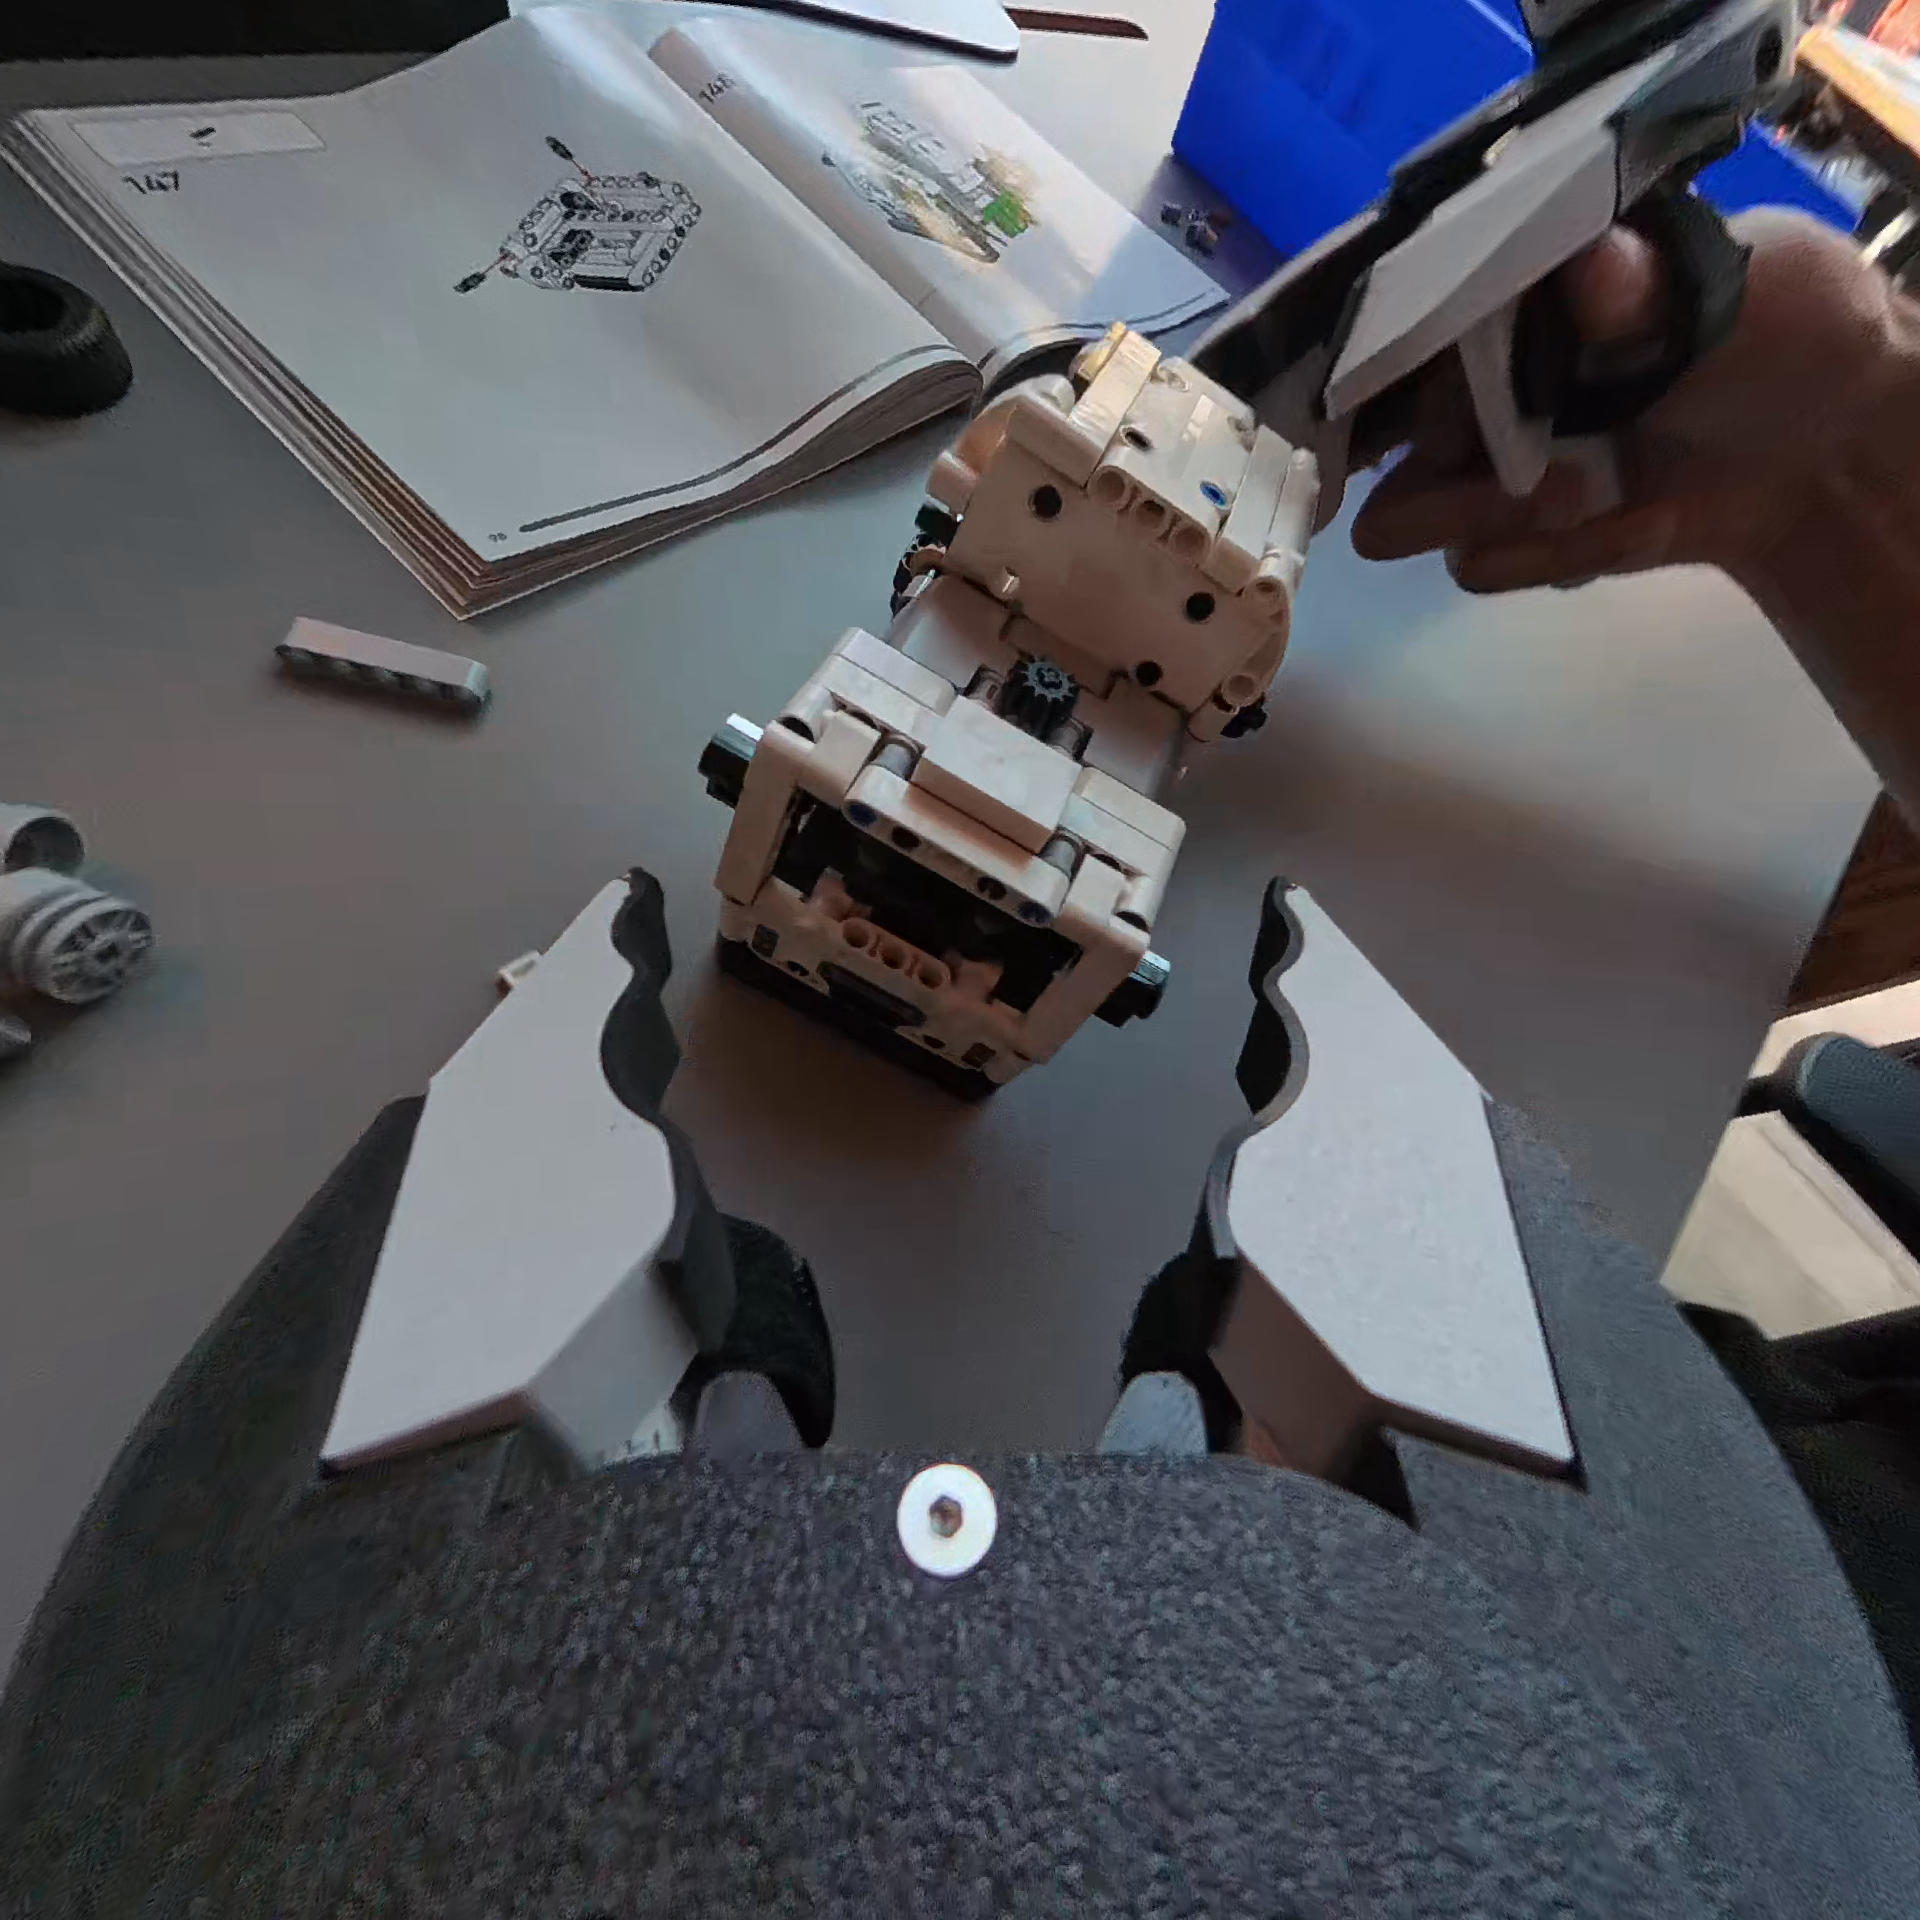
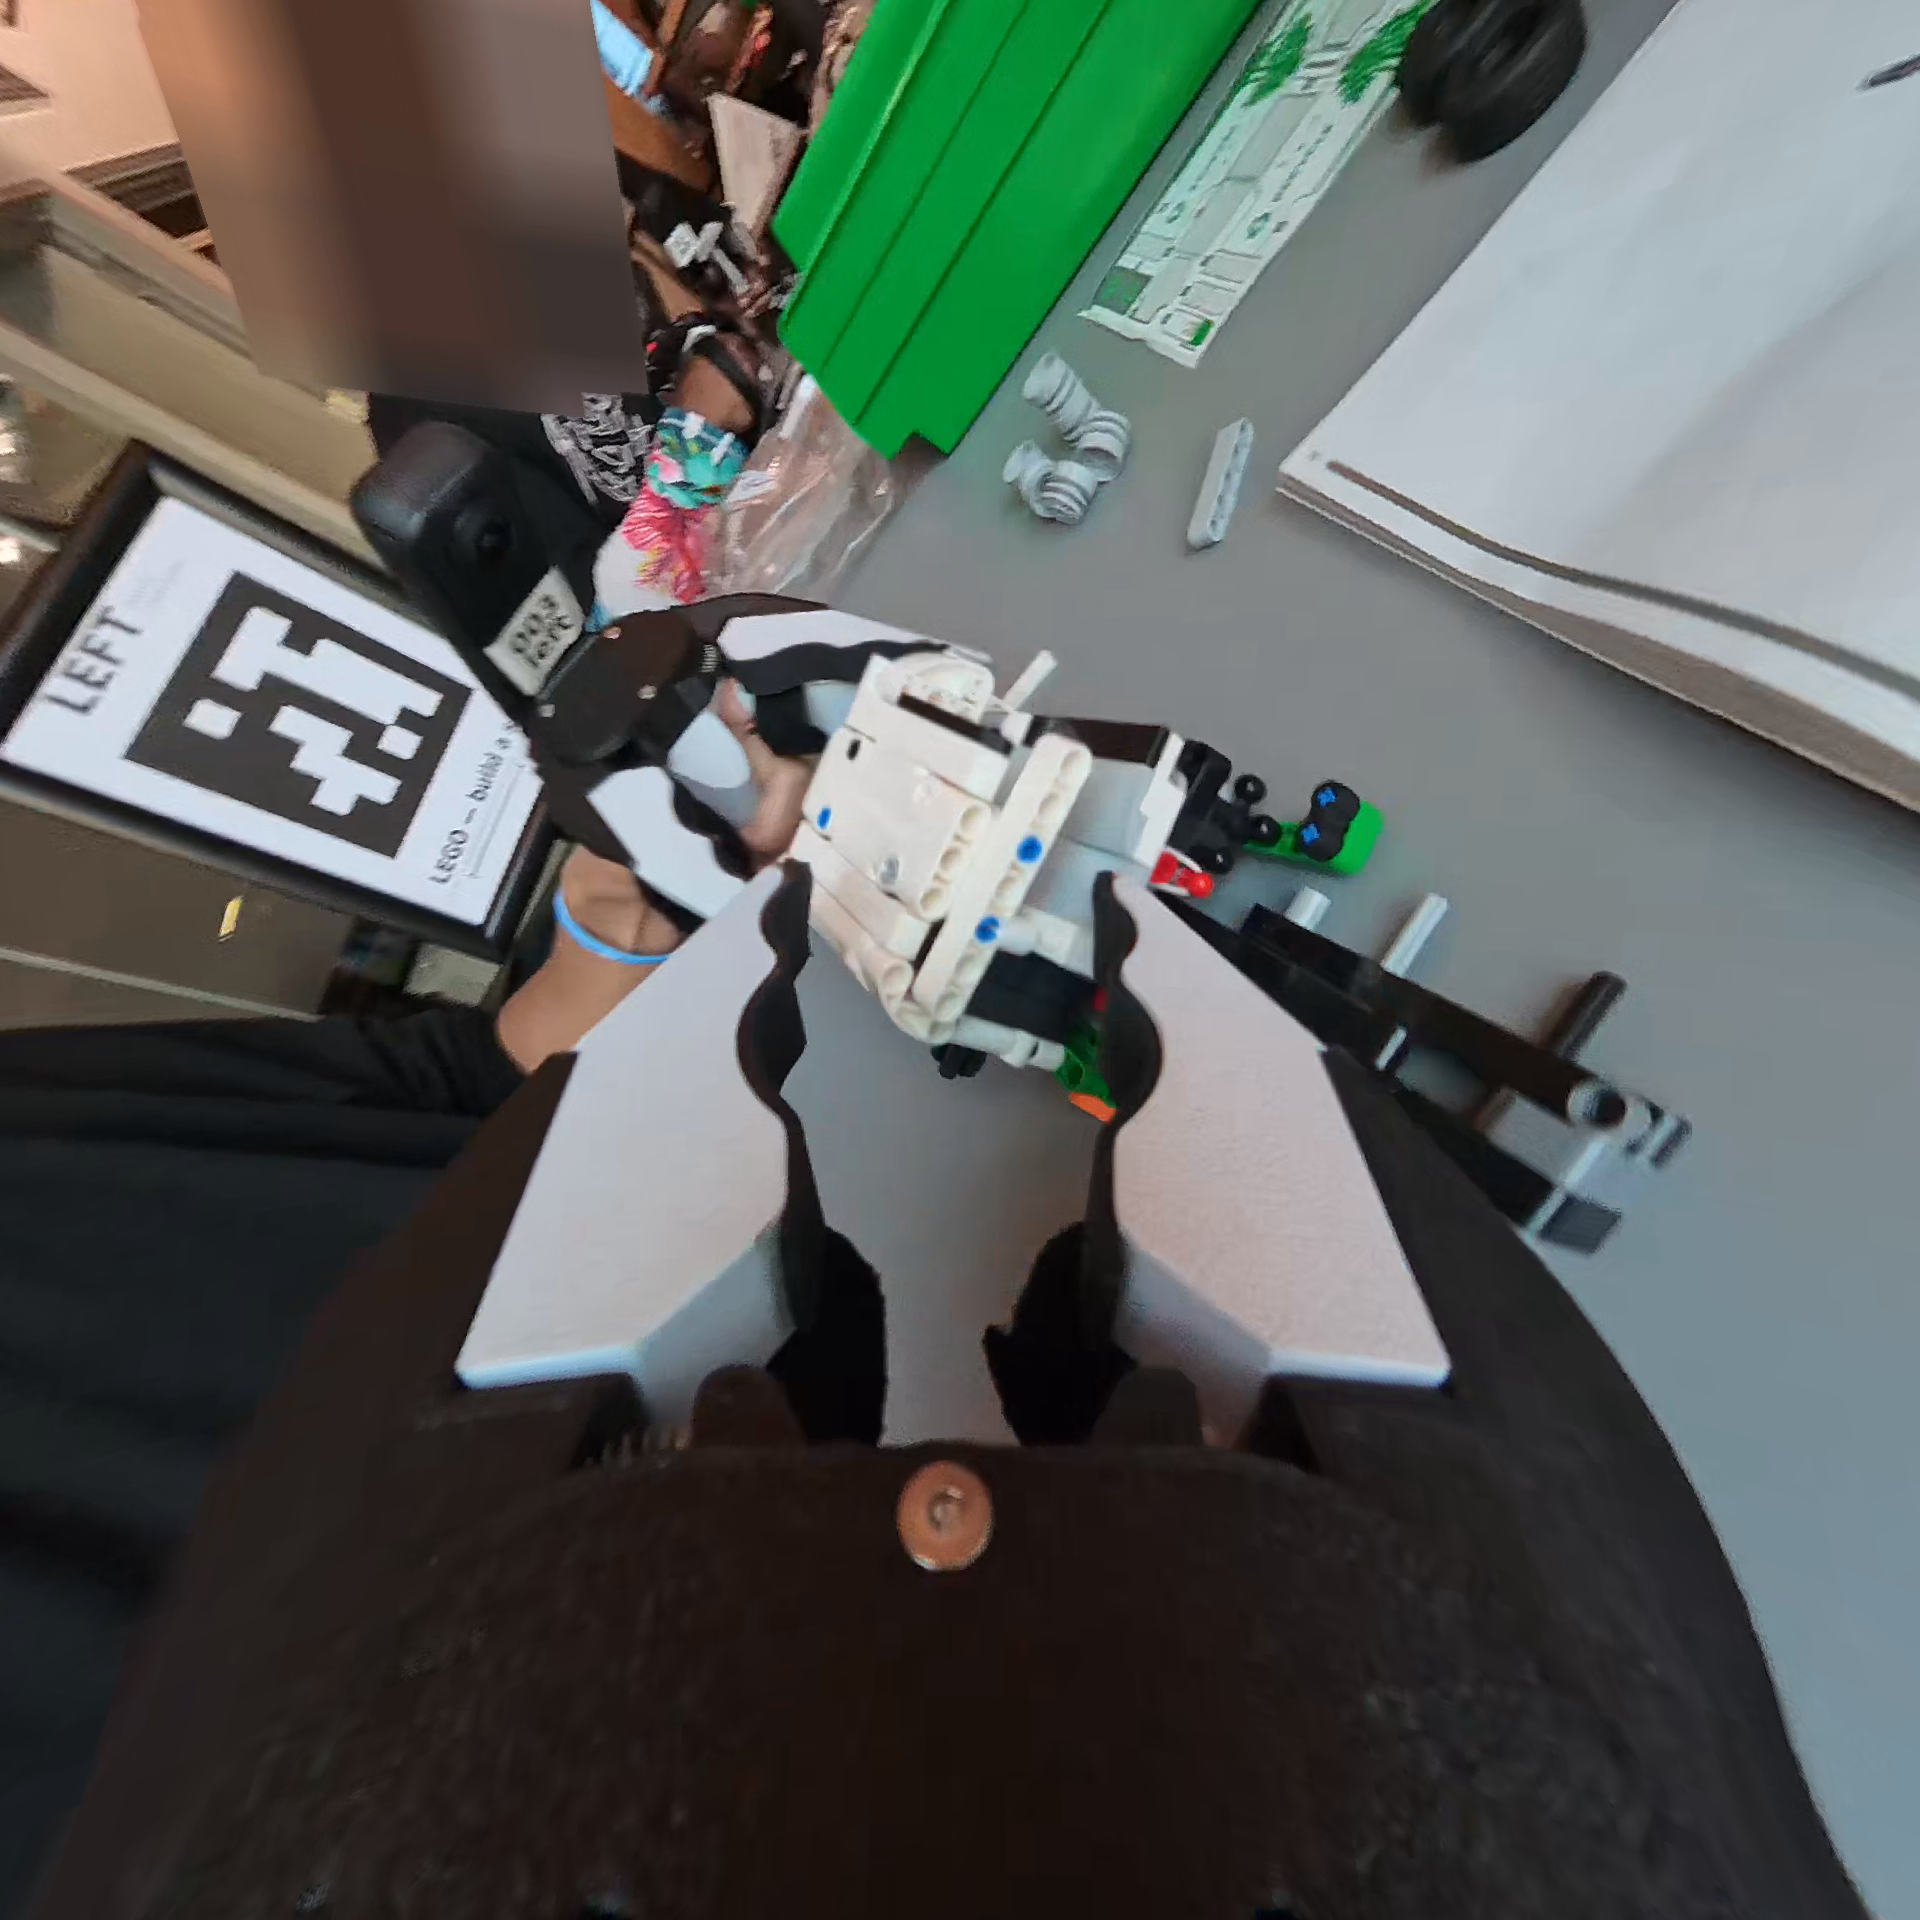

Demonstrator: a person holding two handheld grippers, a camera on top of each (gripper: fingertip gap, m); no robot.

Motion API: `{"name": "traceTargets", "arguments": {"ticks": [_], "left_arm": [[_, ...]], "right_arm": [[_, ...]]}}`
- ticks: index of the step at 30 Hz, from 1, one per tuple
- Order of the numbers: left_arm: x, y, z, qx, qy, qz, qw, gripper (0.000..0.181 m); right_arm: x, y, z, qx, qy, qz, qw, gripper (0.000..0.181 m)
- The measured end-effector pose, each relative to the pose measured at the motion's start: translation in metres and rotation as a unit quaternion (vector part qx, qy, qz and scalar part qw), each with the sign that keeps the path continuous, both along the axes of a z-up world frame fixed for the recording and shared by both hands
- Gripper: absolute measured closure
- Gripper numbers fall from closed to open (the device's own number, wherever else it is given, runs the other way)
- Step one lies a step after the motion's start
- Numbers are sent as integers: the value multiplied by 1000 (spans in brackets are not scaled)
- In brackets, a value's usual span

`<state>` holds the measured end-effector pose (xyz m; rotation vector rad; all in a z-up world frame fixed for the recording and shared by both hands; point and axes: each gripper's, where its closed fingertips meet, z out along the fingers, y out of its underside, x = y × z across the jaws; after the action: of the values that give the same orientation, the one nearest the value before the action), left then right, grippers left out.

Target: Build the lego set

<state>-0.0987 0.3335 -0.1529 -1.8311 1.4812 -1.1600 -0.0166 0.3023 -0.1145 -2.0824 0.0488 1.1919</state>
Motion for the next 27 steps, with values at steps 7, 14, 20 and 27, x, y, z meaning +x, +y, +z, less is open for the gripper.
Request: {"name": "traceTargets", "arguments": {"ticks": [7,14,20,27], "left_arm": [[16,1,-14,132,27,-84,987,76],[2,-6,-1,394,-1,-73,916,77],[-18,-48,4,430,-25,-82,899,64],[-33,-75,0,293,-49,-74,952,58]], "right_arm": [[-13,6,-1,-33,82,97,991,152],[-40,-39,7,126,-34,152,980,160],[-66,-85,-15,206,-192,154,947,163],[-86,-109,-25,249,-268,143,920,165]]}}
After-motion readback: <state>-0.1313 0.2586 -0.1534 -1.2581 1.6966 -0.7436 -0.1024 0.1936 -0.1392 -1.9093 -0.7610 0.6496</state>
